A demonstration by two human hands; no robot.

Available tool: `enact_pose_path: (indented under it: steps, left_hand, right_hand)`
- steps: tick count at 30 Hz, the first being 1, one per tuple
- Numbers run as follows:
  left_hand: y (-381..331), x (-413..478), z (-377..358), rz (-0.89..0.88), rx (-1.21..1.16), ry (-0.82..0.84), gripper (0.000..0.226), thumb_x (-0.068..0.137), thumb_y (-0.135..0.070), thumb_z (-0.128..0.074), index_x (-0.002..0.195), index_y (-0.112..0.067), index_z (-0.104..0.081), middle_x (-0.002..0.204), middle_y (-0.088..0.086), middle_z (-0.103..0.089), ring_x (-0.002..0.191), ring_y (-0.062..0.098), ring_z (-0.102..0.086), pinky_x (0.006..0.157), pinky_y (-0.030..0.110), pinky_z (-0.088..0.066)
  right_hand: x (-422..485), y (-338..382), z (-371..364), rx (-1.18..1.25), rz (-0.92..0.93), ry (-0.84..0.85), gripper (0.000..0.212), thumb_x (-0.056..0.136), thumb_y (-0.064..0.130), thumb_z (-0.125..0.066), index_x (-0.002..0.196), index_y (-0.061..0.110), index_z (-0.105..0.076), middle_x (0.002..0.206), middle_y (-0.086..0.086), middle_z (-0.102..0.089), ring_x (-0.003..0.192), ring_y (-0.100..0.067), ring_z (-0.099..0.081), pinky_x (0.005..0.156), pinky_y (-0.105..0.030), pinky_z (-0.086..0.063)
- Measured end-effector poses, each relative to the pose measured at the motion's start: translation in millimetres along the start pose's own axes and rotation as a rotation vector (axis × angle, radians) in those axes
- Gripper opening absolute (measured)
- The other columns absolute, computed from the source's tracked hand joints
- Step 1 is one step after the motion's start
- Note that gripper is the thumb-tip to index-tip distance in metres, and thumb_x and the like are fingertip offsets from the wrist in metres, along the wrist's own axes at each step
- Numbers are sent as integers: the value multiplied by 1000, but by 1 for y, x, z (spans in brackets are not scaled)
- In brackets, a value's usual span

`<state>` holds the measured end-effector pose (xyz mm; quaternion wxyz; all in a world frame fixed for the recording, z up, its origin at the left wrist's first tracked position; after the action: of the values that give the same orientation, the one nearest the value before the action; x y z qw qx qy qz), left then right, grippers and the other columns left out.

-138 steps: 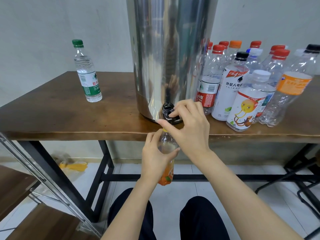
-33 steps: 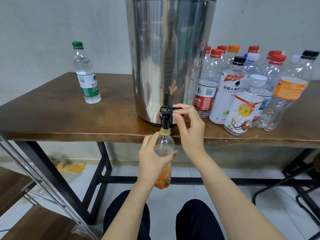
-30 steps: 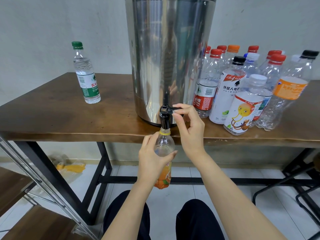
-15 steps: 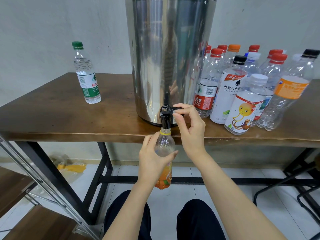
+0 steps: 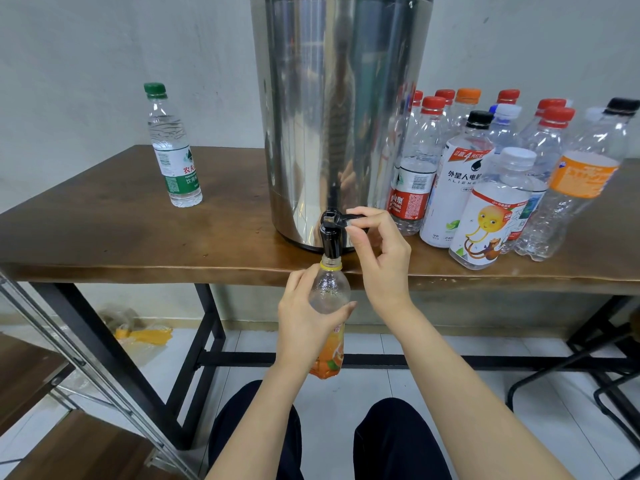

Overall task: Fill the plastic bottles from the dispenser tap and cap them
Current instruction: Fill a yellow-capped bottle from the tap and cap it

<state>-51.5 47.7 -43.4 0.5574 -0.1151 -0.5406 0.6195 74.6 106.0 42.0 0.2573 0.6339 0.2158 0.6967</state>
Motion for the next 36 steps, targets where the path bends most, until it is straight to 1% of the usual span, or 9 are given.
enact_pose_path:
  steps: [5, 12, 17, 21, 24, 30, 33, 36]
  left_hand:
    - [0, 0, 0, 2, 6, -5, 72, 67, -40, -89, 131, -30, -56, 118, -16, -53, 109, -11, -47, 87, -2, -34]
    - [-1, -1, 1, -1, 1, -6, 70, 67, -38, -89, 128, -31, -57, 116, -16, -52, 110, -15, -45, 86, -3, -33]
    - [-3, -1, 1, -2, 2, -6, 69, 66, -37, -89, 124, -41, -52, 114, -19, -51, 110, -17, -44, 85, -3, -34]
    - [-2, -1, 1, 2, 1, -8, 70, 66, -39, -89, 127, -33, -55, 115, -16, -52, 110, -13, -46, 85, -3, -34]
    - [-2, -1, 1, 0, -1, -7, 69, 66, -38, -89, 126, -35, -55, 115, -17, -52, 109, -10, -48, 84, 0, -37]
    - [-1, -1, 1, 11, -8, -7, 71, 66, -38, -89, 129, -32, -55, 116, -16, -52, 108, -3, -50, 84, 0, -37]
    - [-1, 0, 0, 14, -9, -9, 73, 66, -39, -89, 130, -31, -55, 117, -16, -52, 108, -6, -49, 85, 0, -37]
    - [-2, 0, 0, 12, -18, -10, 74, 66, -38, -89, 131, -27, -56, 116, -14, -53, 108, -6, -49, 87, -1, -35]
  right_hand:
    - [0, 0, 0, 4, 0, 1, 16, 95, 24, -57, 97, 10, -65, 111, 6, -64, 100, -6, -62, 81, -16, -46]
    - [0, -1, 0, 13, -6, -2, 18, 95, 23, -58, 96, 6, -65, 111, 6, -64, 101, -8, -62, 80, -18, -46]
    - [0, -2, -1, 10, -4, -2, 20, 95, 24, -57, 97, 5, -65, 111, 5, -65, 103, -10, -62, 82, -19, -46]
    - [0, -1, -1, 15, -10, 0, 20, 95, 24, -57, 97, 5, -65, 111, 7, -64, 104, -9, -62, 84, -18, -46]
    - [0, 0, -1, 10, -10, 1, 20, 95, 24, -57, 97, 6, -65, 111, 9, -64, 103, -8, -61, 83, -17, -45]
    - [0, 0, 0, 4, -12, -3, 19, 95, 24, -58, 97, 7, -65, 111, 11, -63, 103, -10, -62, 86, -25, -48]
    - [-1, -1, -1, 3, -7, -1, 18, 95, 24, -58, 97, 7, -65, 111, 12, -63, 103, -10, -62, 86, -27, -49]
    - [1, 0, 0, -31, 8, 19, 18, 95, 22, -58, 98, 6, -65, 112, 6, -65, 104, -8, -62, 87, -24, -48]
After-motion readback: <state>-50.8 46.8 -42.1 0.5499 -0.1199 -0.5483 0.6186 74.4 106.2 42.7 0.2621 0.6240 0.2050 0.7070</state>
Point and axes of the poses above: each hand's wrist, its own x-axis towards the middle knuckle, its own z-axis out of the back of the hand, y = z × x, the point moved 5 cm from there along x, towards the middle knuckle
